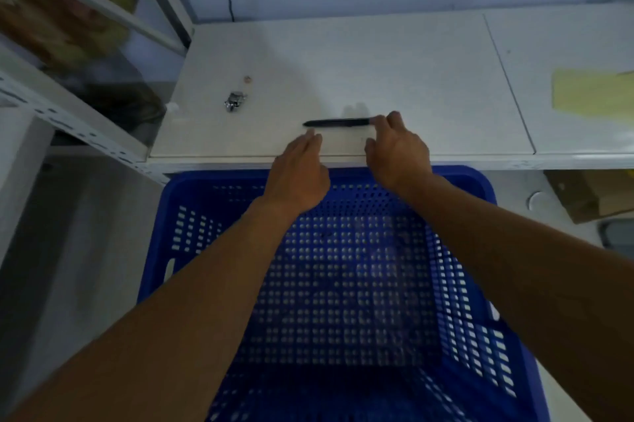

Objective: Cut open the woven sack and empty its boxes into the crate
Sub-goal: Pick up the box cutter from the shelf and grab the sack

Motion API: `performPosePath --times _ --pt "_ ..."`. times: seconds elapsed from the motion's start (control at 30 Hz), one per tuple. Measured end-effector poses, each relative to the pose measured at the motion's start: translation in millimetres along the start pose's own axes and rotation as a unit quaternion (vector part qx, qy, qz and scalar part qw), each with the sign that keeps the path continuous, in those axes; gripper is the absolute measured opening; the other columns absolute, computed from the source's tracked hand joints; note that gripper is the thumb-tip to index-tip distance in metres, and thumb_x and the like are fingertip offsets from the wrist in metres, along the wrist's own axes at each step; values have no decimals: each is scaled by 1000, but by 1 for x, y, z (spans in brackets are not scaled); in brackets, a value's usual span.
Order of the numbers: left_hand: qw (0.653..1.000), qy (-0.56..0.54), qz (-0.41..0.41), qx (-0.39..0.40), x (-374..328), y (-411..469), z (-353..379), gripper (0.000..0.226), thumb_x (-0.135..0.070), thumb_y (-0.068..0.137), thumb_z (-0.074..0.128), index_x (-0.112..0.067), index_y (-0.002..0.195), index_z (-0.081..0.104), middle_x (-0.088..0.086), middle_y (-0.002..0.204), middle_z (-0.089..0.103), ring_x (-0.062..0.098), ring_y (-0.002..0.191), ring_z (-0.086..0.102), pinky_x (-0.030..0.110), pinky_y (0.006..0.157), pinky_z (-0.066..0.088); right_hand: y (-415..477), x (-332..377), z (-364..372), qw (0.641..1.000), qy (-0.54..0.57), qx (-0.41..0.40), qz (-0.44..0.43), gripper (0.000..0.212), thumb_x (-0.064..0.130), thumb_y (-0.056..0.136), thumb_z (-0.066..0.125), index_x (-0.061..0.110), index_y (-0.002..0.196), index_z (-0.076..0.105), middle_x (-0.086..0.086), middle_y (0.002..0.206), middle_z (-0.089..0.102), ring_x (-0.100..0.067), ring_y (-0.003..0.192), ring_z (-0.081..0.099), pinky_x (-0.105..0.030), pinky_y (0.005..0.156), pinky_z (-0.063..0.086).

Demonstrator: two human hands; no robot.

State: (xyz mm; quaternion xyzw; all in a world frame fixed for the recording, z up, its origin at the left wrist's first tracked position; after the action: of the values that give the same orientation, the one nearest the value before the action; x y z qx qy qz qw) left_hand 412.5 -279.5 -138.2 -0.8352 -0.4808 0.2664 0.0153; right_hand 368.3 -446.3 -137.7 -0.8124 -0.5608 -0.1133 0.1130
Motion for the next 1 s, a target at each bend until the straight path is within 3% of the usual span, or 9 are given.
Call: performPosePath --times 0.2,0.37,0.5,0.67,0.77,0.83,0.9,0.93,1.0 --pt "995 93 21 40 10 35 5 69 -31 107 41 -13 163 6 4 171 -5 27 155 15 44 123 23 41 -4 20 998 -17 54 -30 49 19 101 45 14 150 38 -11 145 45 -32 127 46 -43 95 45" --pt "993 108 27 32 9 40 4 67 -31 106 41 -16 163 10 3 171 6 28 152 19 43 120 25 38 -3 28 992 -100 -14 -70 26 14 97 54 1 119 57 -17 119 55 -33 103 56 -38 67 39" --pt "998 45 19 38 10 31 6 62 -29 108 38 -20 163 12 1 171 9 26 152 21 42 123 23 18 0 28 991 -98 -15 -87 24 13 94 60 0 114 58 -17 112 59 -33 96 60 -39 76 44" --pt "995 -33 -40 84 0 3 2 57 -35 111 29 -21 163 12 2 171 9 21 156 15 34 125 10 -13 -7 14 998 -49 -4 -46 21 17 97 57 2 112 58 -16 114 58 -32 97 60 -34 74 35" --pt "992 -73 -64 79 -16 -18 -6 55 -39 111 29 -20 162 21 5 167 25 24 152 27 34 122 18 -36 -8 -3 999 -21 -8 -36 24 22 100 56 2 112 59 -15 113 58 -32 97 60 -35 74 38" --pt "989 -101 -83 69 -28 -32 -10 50 -40 110 30 -16 152 41 9 152 49 27 139 45 33 110 33 -54 -6 -14 1000 -2 -7 -30 25 24 100 55 3 112 59 -14 113 58 -32 98 60 -38 77 43" --pt "978 -170 -107 59 -38 -49 -9 42 -44 108 35 -15 121 62 10 119 64 25 112 60 31 90 41 -73 -3 -24 999 22 -3 -26 25 24 101 54 3 113 60 -14 114 58 -31 97 60 -39 77 43" --pt "968 -213 -123 51 -42 -58 -9 37 -46 107 38 -17 104 61 7 108 64 22 100 59 31 83 42 -82 -2 -29 999 34 -2 -27 24 24 101 54 3 112 60 -13 113 58 -31 96 60 -38 74 42" --pt "946 -286 -148 30 -51 -77 -11 34 -46 106 44 -19 93 60 2 105 70 18 89 57 30 76 46 -101 1 -39 998 55 -6 -36 23 23 101 54 2 109 60 -14 109 58 -31 90 60 -36 68 38"
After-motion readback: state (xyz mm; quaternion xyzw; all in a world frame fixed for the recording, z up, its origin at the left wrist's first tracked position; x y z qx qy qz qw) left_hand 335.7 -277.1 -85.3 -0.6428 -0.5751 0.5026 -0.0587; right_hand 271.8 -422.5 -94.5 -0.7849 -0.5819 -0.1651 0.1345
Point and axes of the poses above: each hand's wrist, its own y-axis towards the middle knuckle, its own z-axis out of the palm, x = y × z, the point moved 2 cm from there along y, towards the middle knuckle
